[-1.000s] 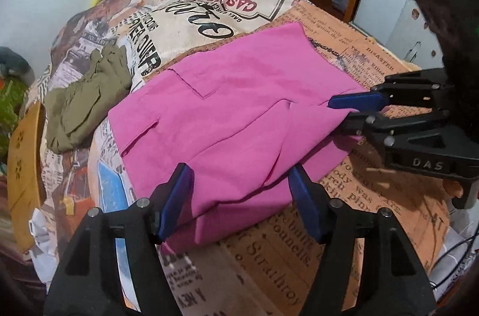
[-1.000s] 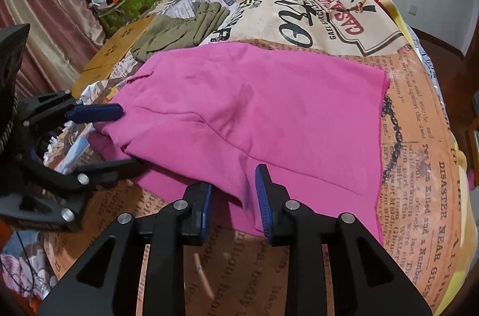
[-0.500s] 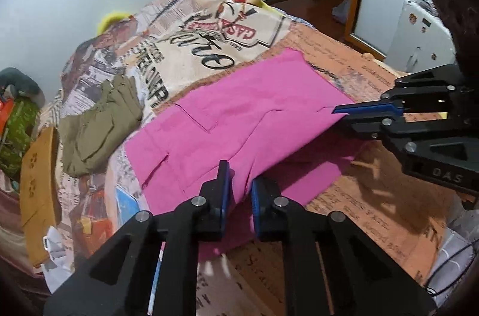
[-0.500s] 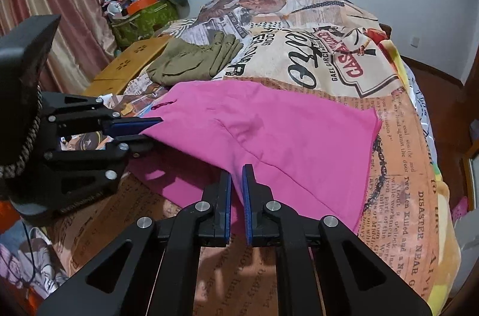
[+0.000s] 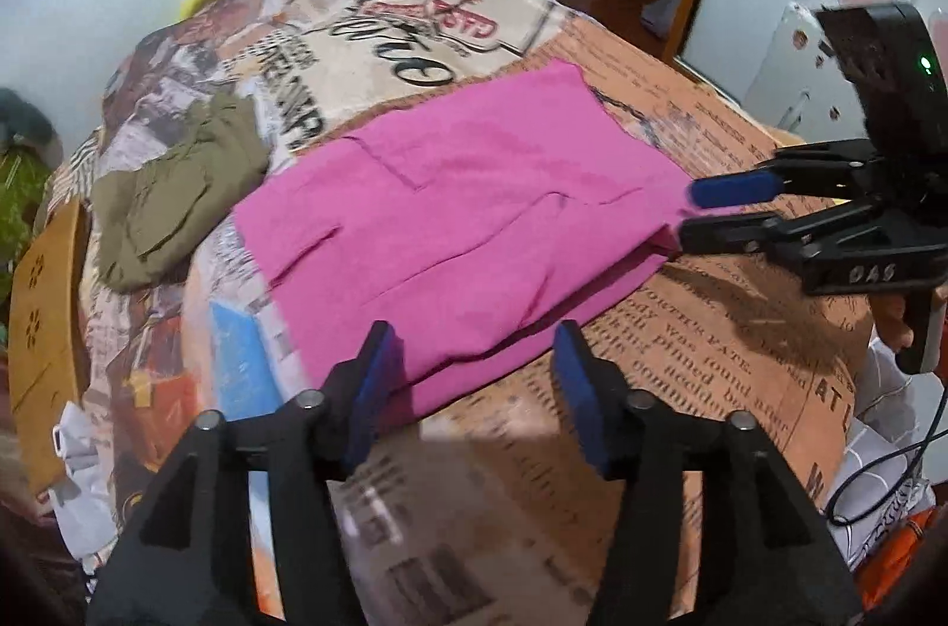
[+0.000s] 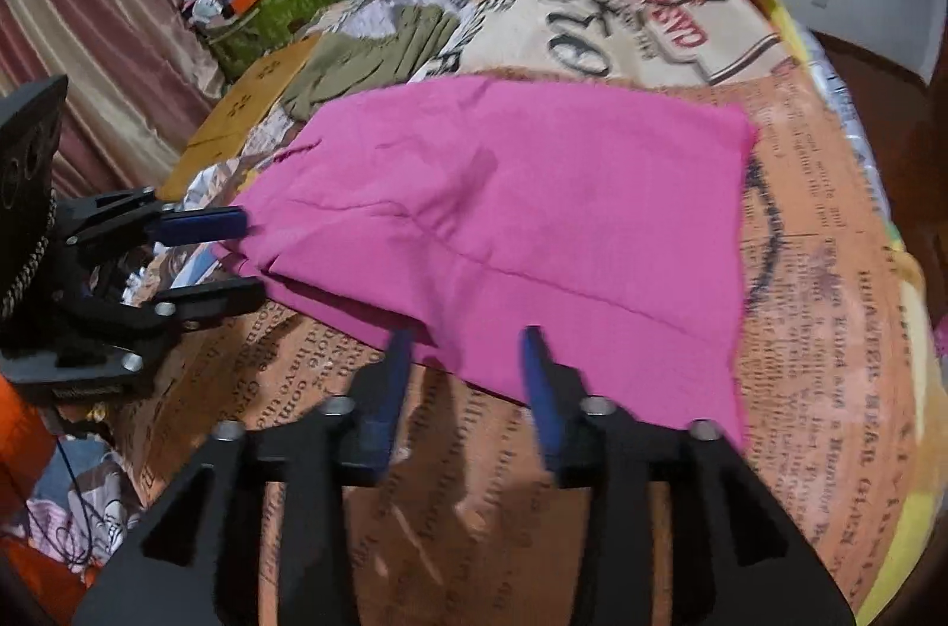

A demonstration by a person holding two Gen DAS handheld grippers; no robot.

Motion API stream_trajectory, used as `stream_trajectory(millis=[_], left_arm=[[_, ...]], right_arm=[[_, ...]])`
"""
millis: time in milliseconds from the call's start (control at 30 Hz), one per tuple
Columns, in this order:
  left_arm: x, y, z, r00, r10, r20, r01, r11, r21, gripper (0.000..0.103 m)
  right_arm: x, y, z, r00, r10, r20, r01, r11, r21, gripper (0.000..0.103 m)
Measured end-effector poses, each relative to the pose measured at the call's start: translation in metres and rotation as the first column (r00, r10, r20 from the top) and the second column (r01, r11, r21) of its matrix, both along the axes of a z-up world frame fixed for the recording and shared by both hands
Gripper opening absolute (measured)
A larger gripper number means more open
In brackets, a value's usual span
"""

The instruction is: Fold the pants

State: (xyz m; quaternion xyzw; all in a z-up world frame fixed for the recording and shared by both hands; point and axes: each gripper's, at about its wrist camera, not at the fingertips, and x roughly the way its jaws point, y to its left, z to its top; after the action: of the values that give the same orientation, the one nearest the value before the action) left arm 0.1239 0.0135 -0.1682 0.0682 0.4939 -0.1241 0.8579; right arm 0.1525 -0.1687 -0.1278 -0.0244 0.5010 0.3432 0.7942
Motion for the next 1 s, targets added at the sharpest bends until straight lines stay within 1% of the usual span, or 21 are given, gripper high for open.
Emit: stream_trajectory(millis=[167, 267, 333, 433, 533, 600, 633, 700, 767, 800, 867, 900, 967, 1000], left_arm=[[0.001, 0.039, 0.006, 0.992, 0.124, -0.006, -0.124, 0.991, -0.039, 0.061], [0.006, 0.063, 0.003, 0.978, 0.208, -0.026, -0.209, 0.976, -0.068, 0.063], [0.009, 0.075, -0.003, 0.967, 0.246, -0.063, -0.252, 0.962, -0.108, 0.063], [0.014, 0.08, -0.016, 0.958, 0.258, -0.126, -0.276, 0.948, -0.16, 0.063], [0.017, 0.073, -0.025, 0.958, 0.24, -0.158, -0.268, 0.945, -0.185, 0.063], [0.018, 0.069, -0.029, 0.96, 0.217, -0.179, -0.254, 0.941, -0.224, 0.063], [0.019, 0.066, -0.032, 0.959, 0.205, -0.198, -0.25, 0.938, -0.239, 0.061], [0.019, 0.059, -0.034, 0.958, 0.208, -0.196, -0.25, 0.942, -0.222, 0.059], [0.017, 0.05, -0.032, 0.967, 0.195, -0.164, -0.225, 0.957, -0.185, 0.05], [0.016, 0.048, -0.031, 0.968, 0.196, -0.155, -0.222, 0.96, -0.172, 0.048], [0.016, 0.046, -0.029, 0.97, 0.205, -0.131, -0.223, 0.965, -0.14, 0.042], [0.017, 0.046, -0.028, 0.97, 0.213, -0.119, -0.227, 0.966, -0.126, 0.041], [0.018, 0.048, -0.025, 0.968, 0.234, -0.089, -0.242, 0.966, -0.094, 0.031], [0.019, 0.049, -0.024, 0.967, 0.241, -0.08, -0.247, 0.965, -0.082, 0.03]], right_arm=[[0.006, -0.027, 0.012, 0.995, -0.089, 0.035, 0.089, 0.996, -0.008, 0.043], [0.015, -0.043, 0.015, 0.986, -0.159, 0.05, 0.16, 0.987, -0.021, 0.043], [0.021, -0.054, 0.011, 0.977, -0.204, 0.057, 0.207, 0.977, -0.05, 0.043], [0.028, -0.064, 0.002, 0.969, -0.244, 0.042, 0.246, 0.967, -0.071, 0.043], [0.034, -0.071, -0.015, 0.961, -0.277, 0.004, 0.277, 0.956, -0.097, 0.043], [0.038, -0.073, -0.029, 0.956, -0.29, -0.033, 0.285, 0.952, -0.114, 0.043], [0.04, -0.073, -0.036, 0.953, -0.297, -0.056, 0.288, 0.95, -0.12, 0.043], [0.041, -0.073, -0.047, 0.949, -0.299, -0.096, 0.287, 0.95, -0.121, 0.043], [0.041, -0.073, -0.055, 0.946, -0.296, -0.13, 0.283, 0.952, -0.114, 0.043], [0.04, -0.072, -0.058, 0.945, -0.296, -0.138, 0.283, 0.953, -0.108, 0.043], [0.04, -0.072, -0.058, 0.944, -0.297, -0.146, 0.285, 0.954, -0.094, 0.043], [0.04, -0.072, -0.057, 0.942, -0.299, -0.153, 0.29, 0.954, -0.082, 0.042], [0.04, -0.073, -0.058, 0.938, -0.293, -0.185, 0.29, 0.956, -0.045, 0.033], [0.039, -0.072, -0.057, 0.938, -0.29, -0.188, 0.288, 0.957, -0.037, 0.028]])
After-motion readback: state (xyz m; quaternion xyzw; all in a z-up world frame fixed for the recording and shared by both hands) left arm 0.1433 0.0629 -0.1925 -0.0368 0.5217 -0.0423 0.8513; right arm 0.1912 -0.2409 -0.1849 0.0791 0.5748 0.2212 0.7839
